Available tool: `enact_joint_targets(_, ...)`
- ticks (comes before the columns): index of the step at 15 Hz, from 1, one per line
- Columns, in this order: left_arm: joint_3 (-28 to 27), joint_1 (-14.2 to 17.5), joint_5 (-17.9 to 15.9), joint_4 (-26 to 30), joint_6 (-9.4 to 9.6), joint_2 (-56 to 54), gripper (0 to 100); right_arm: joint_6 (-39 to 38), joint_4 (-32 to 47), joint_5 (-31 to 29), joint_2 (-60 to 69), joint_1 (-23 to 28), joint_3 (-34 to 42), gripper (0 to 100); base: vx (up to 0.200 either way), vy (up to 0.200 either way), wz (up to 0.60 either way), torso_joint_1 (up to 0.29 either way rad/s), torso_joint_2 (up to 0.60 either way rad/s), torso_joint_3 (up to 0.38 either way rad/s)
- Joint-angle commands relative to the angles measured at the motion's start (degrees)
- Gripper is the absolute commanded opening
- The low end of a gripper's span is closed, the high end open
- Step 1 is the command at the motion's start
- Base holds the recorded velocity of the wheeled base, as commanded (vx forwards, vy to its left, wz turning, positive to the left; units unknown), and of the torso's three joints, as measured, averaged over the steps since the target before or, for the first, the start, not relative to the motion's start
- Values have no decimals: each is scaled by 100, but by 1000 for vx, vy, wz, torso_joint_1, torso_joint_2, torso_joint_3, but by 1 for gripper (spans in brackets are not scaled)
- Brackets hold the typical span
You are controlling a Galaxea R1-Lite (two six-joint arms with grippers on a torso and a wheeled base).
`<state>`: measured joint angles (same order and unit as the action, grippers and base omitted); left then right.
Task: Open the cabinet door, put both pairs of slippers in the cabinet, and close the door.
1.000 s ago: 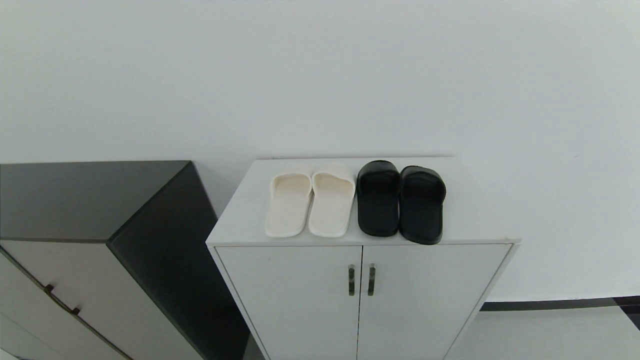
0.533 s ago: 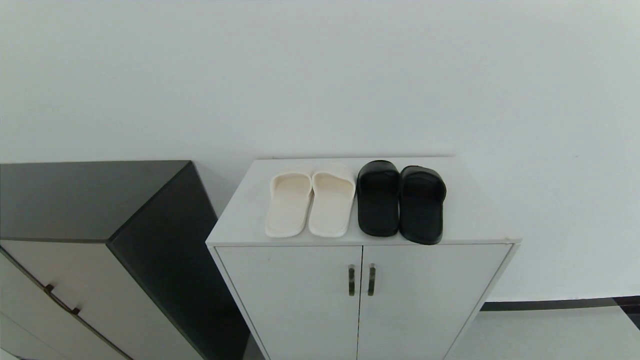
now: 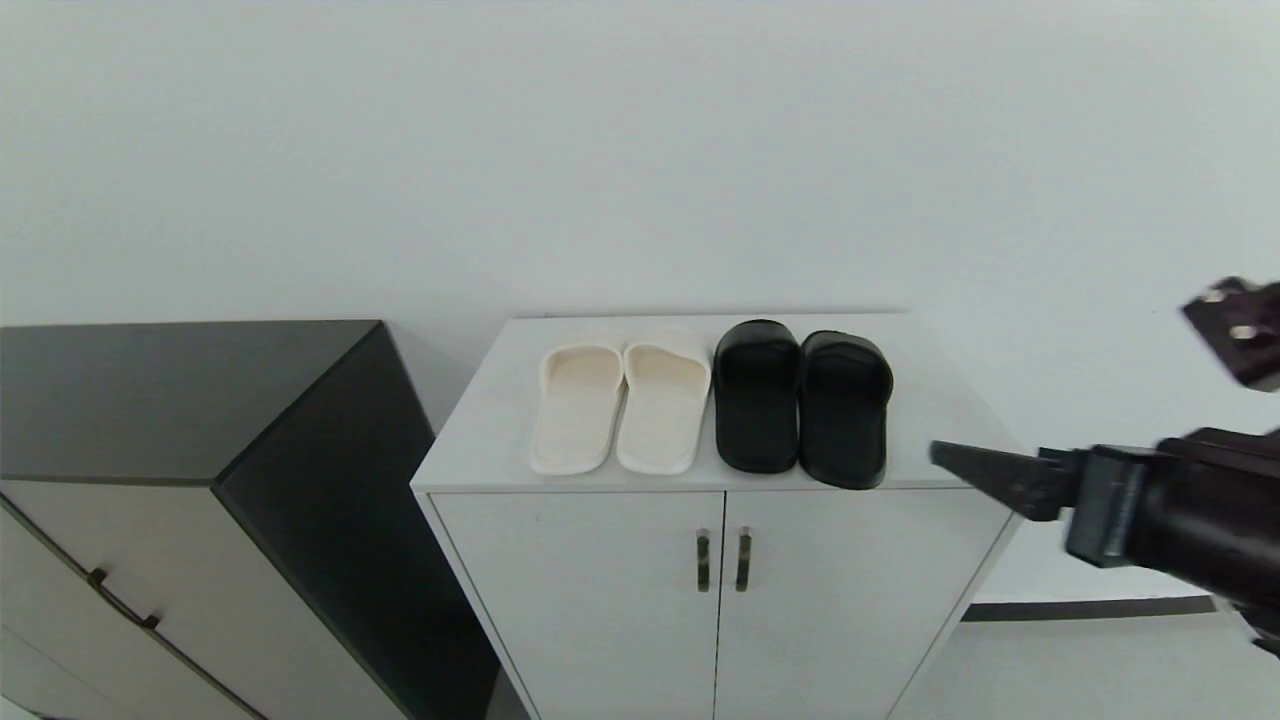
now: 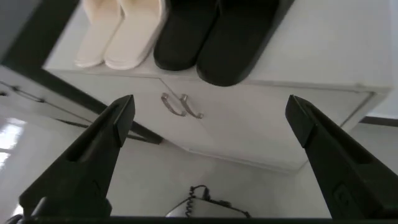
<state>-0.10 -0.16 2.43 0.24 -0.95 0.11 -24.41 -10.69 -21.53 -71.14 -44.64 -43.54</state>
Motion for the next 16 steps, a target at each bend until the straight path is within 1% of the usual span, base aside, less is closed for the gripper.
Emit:
enact_joint_targets(1, 1, -2, -5, 2, -2, 7, 0, -64, -179, -721, -1692, -256, -989, 100, 0, 0, 0, 0, 0, 0)
enact_joint_targets(2, 1, -2, 4, 2, -2, 7, 0, -56, -197, -1055, -2053, -299, -1332, 100, 0, 0, 0, 0, 0, 0)
enact_joint_targets(3, 1, -2, 4, 2, -2, 7, 0, -56, -197, -1266, -2387, -299, -1622, 100, 0, 0, 0, 0, 0, 0)
enact_joint_targets(4, 1, -2, 4, 2, -2, 7, 0, -12, -205, -1424, -2677, -291, -1903, 100, 0, 0, 0, 0, 0, 0)
enact_joint_targets(6, 1, -2, 4, 2, -2, 7, 0, 111, -214, -1688, -3046, -247, -2202, 100, 0, 0, 0, 0, 0, 0)
enact_joint_targets(7, 1, -2, 4, 2, -2, 7, 0, 278, -337, -1776, -3353, -150, -2431, 100, 0, 0, 0, 0, 0, 0)
enact_joint_targets(10, 1, -2, 4, 2, -2, 7, 0, 516, -636, -1855, -3881, 193, -2914, 100, 0, 0, 0, 0, 0, 0)
enact_joint_targets(13, 1, -2, 4, 2, -2, 7, 0, 568, -847, -1881, -4355, 289, -3345, 100, 0, 0, 0, 0, 0, 0)
enact_joint_targets(16, 1, -2, -5, 2, -2, 7, 0, 709, -856, -2040, -4716, 377, -3767, 100, 0, 0, 0, 0, 0, 0)
